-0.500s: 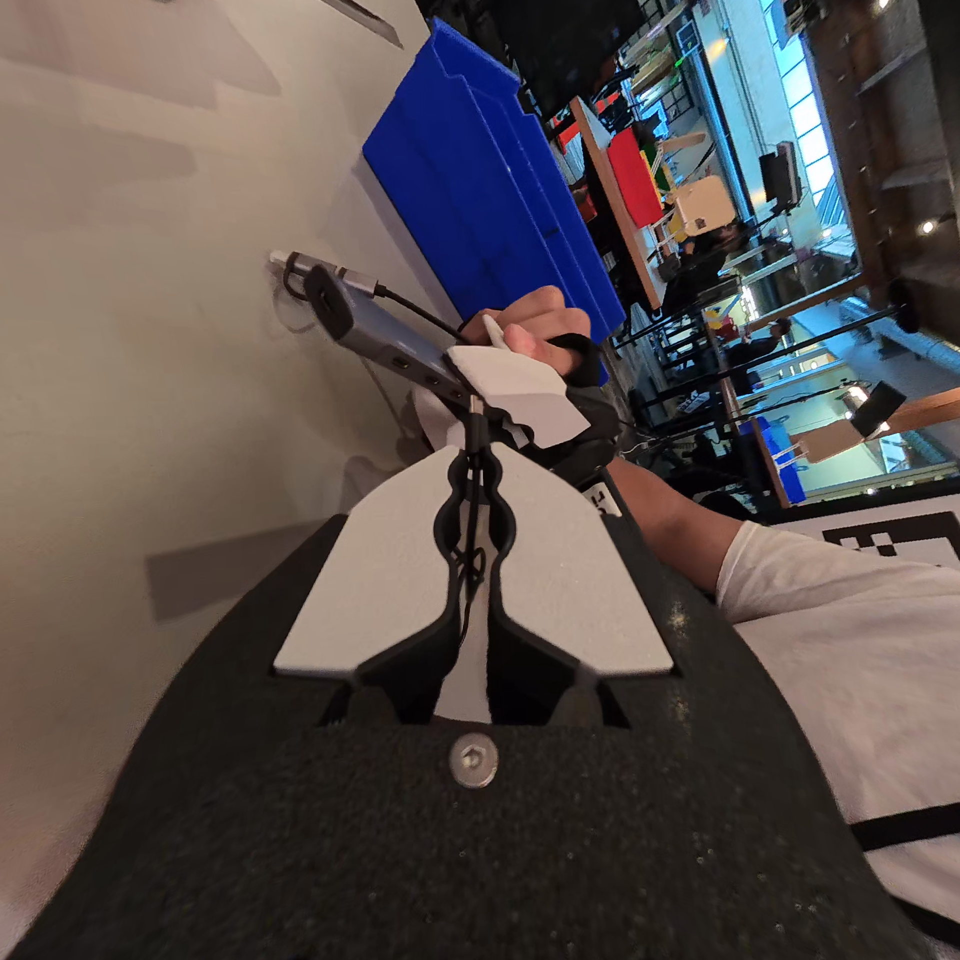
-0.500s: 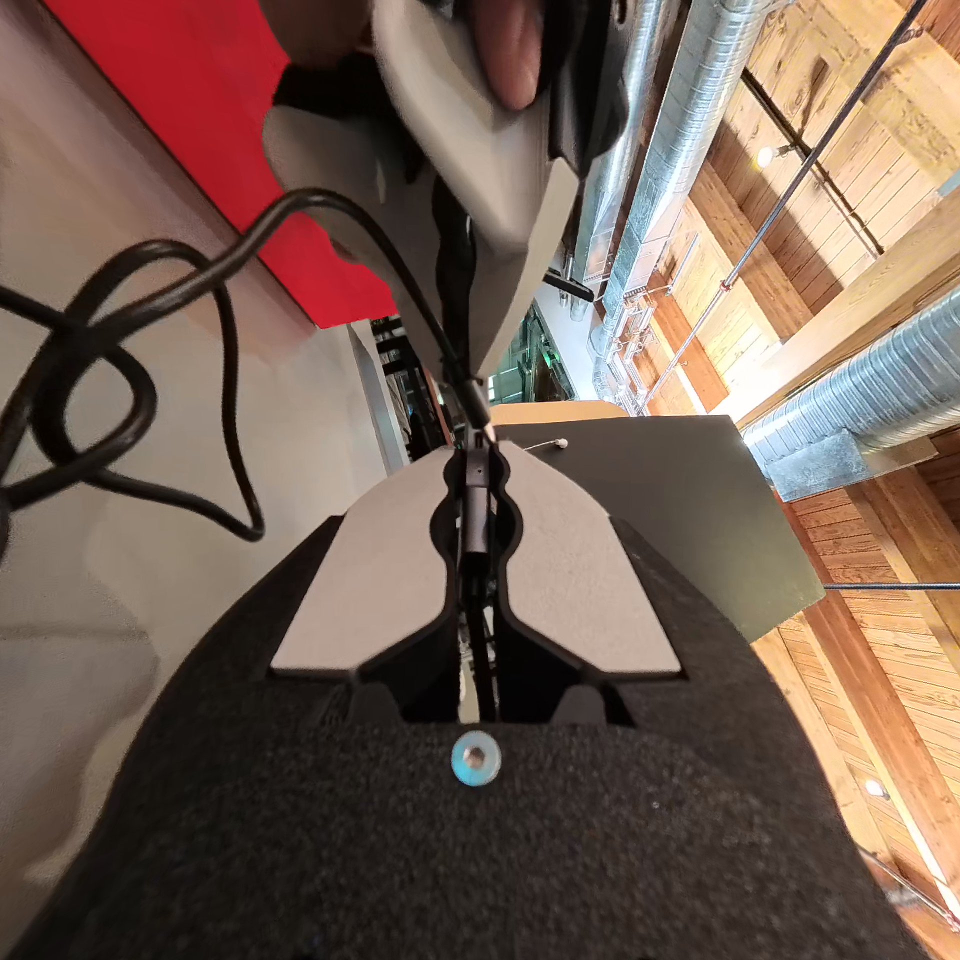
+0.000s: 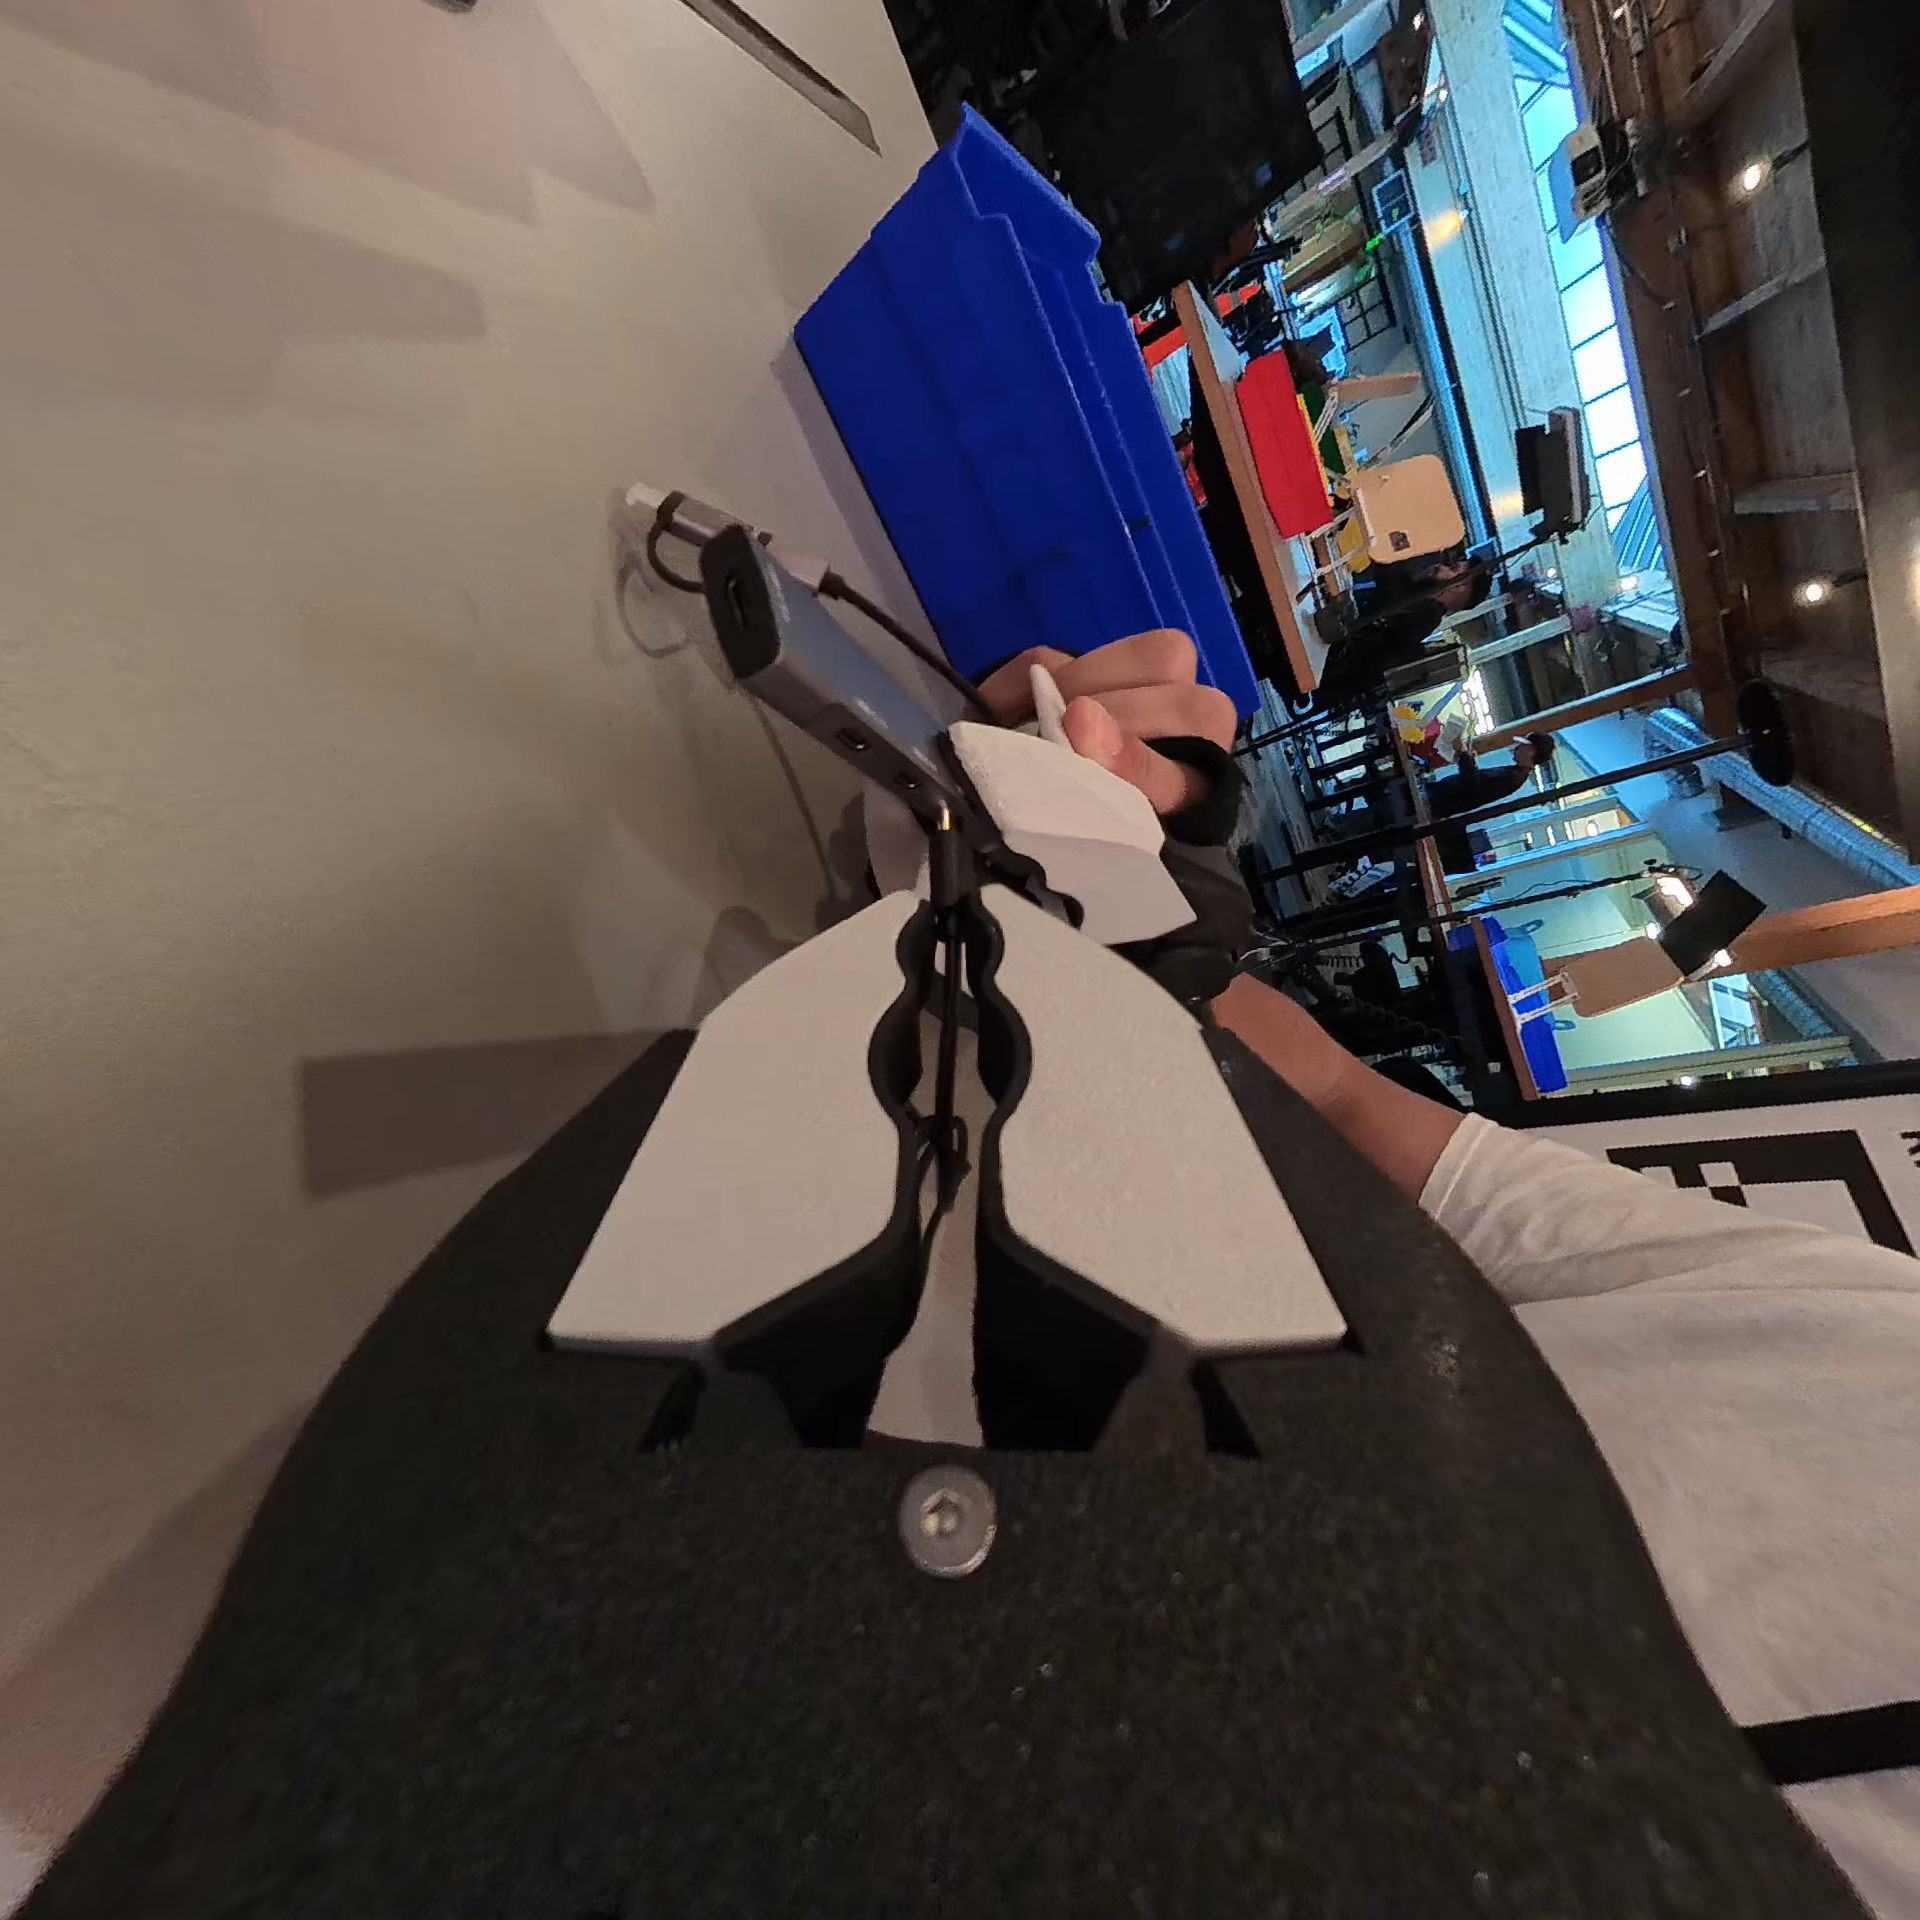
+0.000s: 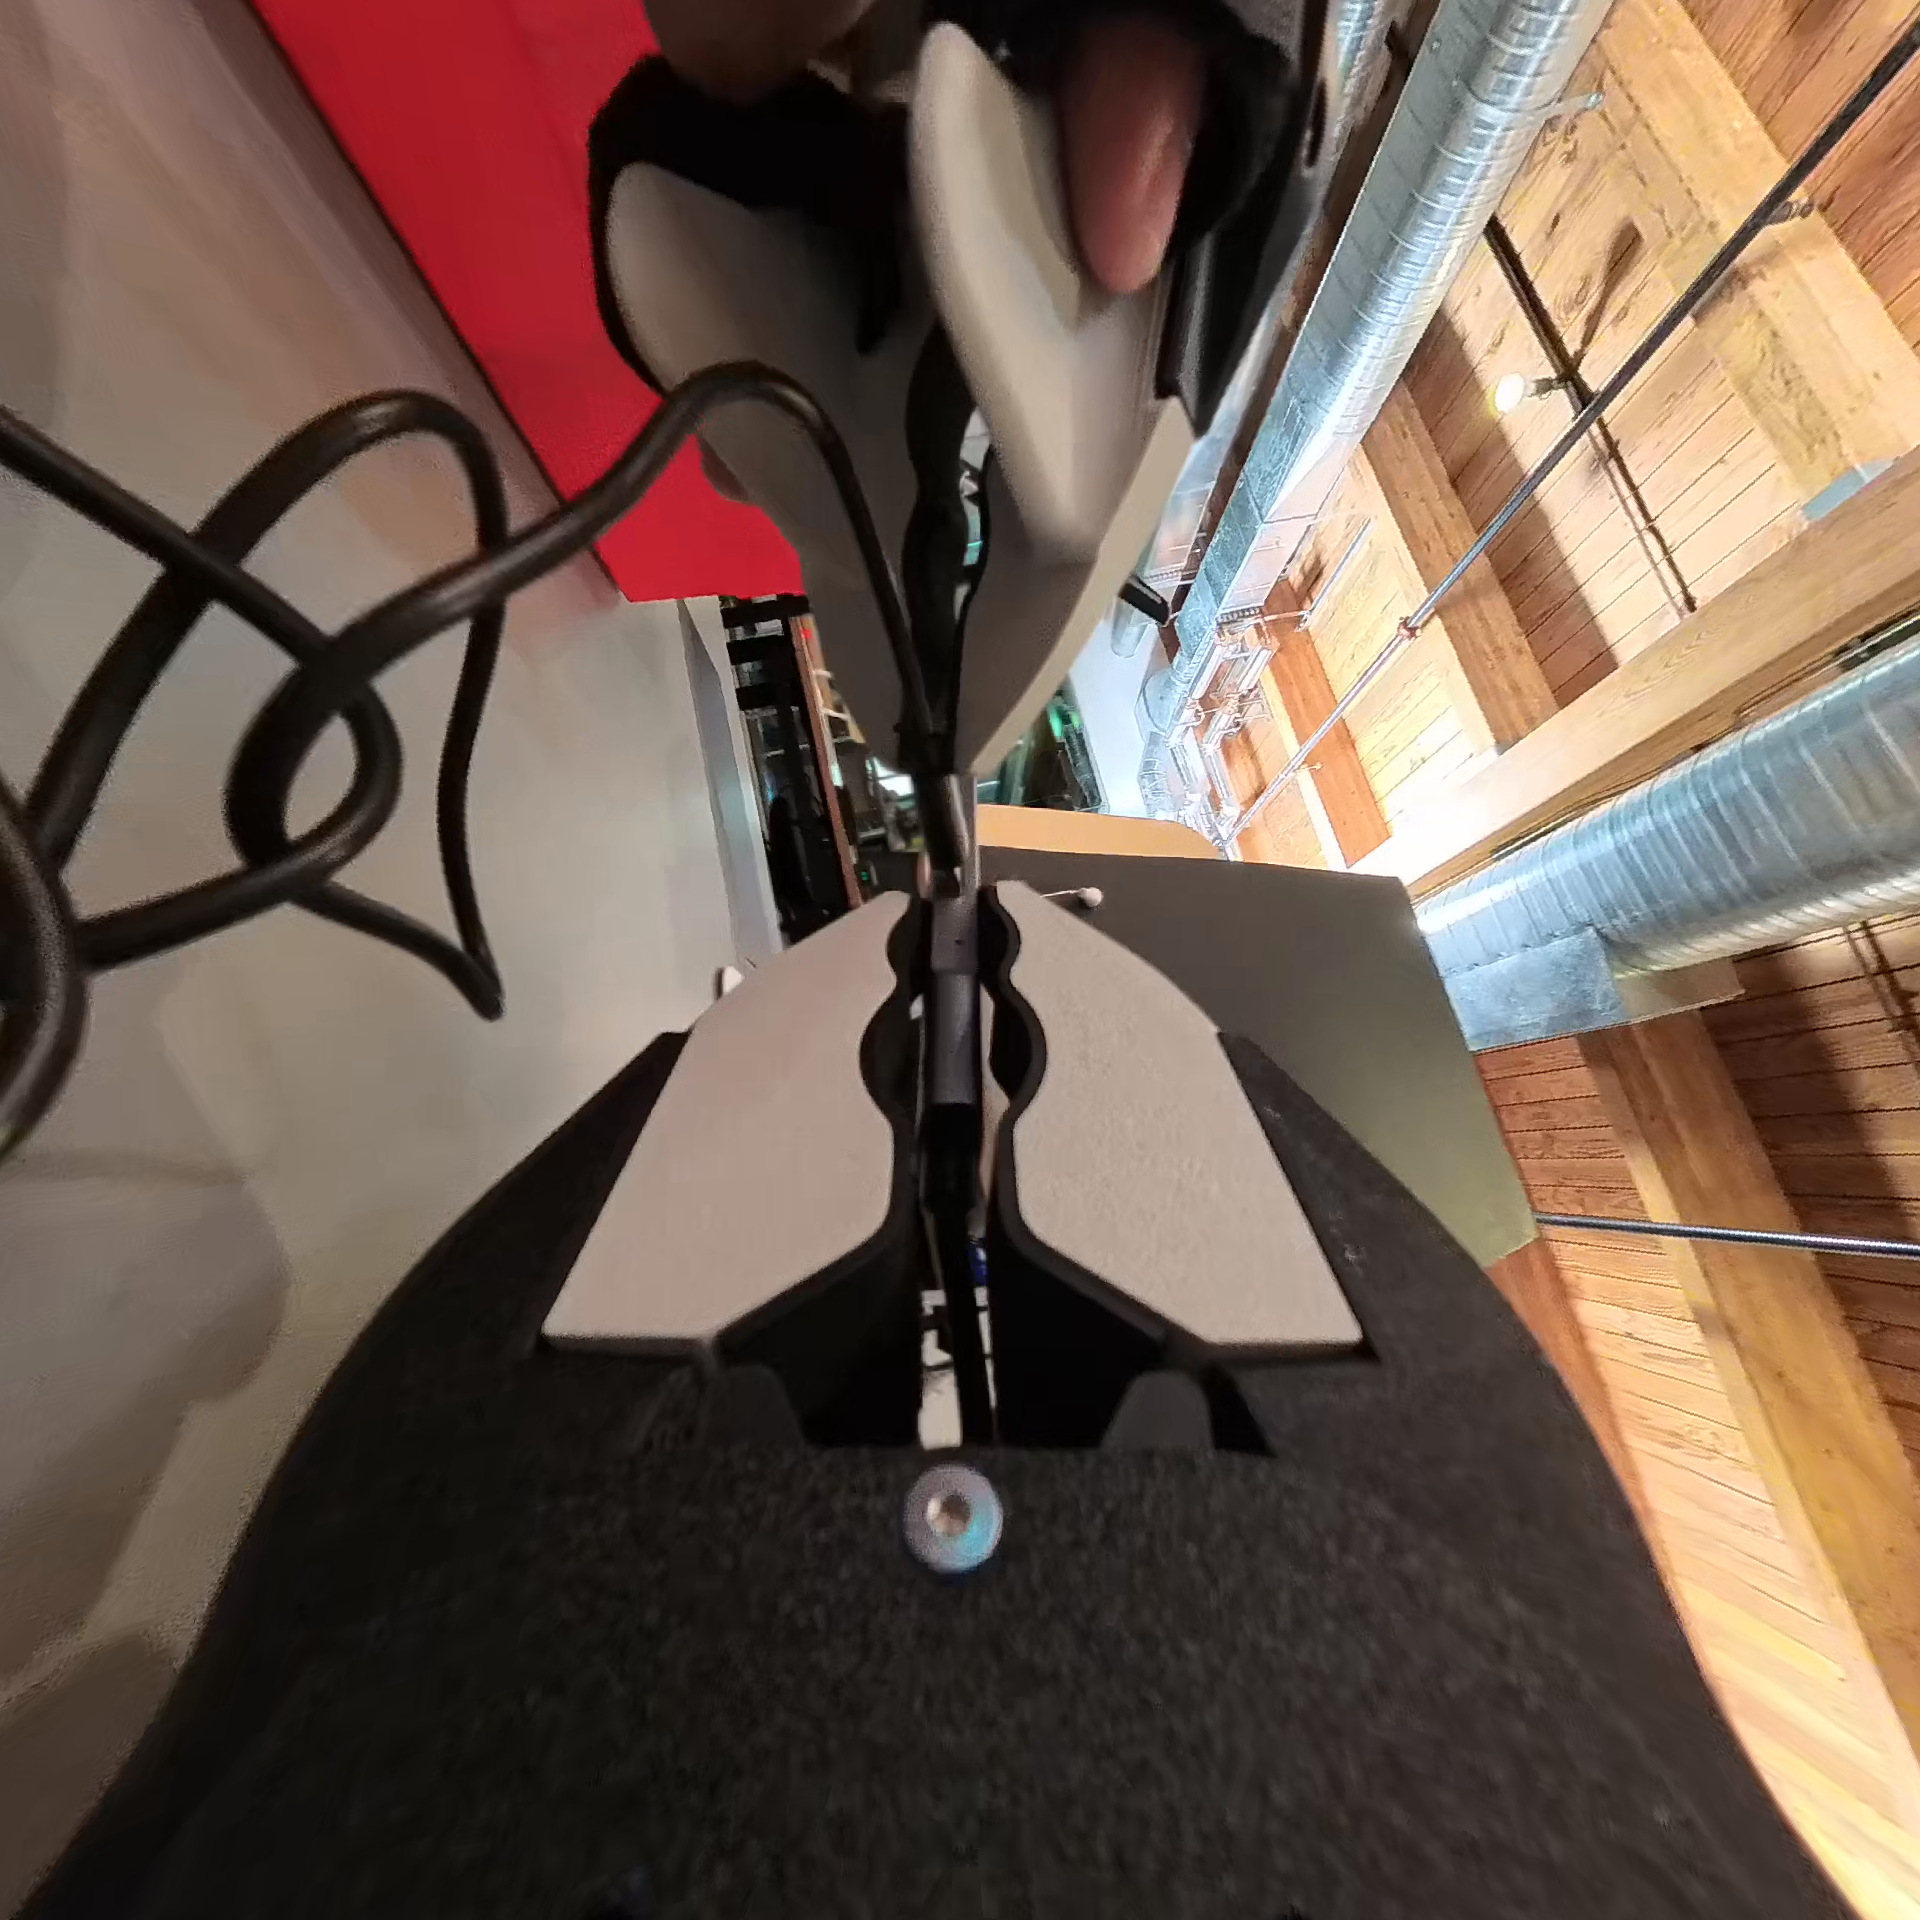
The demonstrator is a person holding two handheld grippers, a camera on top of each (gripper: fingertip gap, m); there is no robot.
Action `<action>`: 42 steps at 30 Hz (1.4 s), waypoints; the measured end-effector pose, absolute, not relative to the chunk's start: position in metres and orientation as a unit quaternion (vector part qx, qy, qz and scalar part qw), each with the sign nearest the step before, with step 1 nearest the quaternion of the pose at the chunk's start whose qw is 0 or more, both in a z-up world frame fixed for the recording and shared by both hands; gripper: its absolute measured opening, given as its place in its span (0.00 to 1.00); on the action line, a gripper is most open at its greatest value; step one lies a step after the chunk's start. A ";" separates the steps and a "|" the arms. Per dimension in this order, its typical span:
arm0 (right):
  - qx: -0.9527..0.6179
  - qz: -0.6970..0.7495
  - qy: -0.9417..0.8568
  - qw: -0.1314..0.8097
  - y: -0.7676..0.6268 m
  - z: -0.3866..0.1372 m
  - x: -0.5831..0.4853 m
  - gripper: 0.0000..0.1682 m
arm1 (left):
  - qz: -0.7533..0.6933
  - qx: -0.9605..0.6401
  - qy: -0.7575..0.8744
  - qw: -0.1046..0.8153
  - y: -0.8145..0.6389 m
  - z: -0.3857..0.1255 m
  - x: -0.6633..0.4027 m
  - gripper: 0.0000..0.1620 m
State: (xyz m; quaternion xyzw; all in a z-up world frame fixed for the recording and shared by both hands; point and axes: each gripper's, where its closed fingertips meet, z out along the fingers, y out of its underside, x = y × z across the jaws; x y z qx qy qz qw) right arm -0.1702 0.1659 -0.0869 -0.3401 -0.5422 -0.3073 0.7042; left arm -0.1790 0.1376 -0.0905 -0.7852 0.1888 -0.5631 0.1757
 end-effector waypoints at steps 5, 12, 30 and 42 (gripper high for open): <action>-0.342 -0.344 -0.538 0.689 0.168 -0.088 -0.170 0.05 | -0.568 -0.781 0.165 0.199 0.141 -0.090 -0.177 0.03; -0.352 -0.334 -0.539 0.688 0.167 -0.089 -0.169 0.05 | -0.563 -0.777 0.177 0.217 0.142 -0.090 -0.175 0.03; -0.386 -0.277 -0.538 0.697 0.175 -0.098 -0.166 0.05 | -0.345 -0.780 0.332 0.402 0.027 -0.122 -0.258 0.14; -0.396 -0.257 -0.544 0.694 0.173 -0.104 -0.170 0.05 | -0.321 -0.763 0.344 0.444 -0.003 -0.123 -0.268 0.14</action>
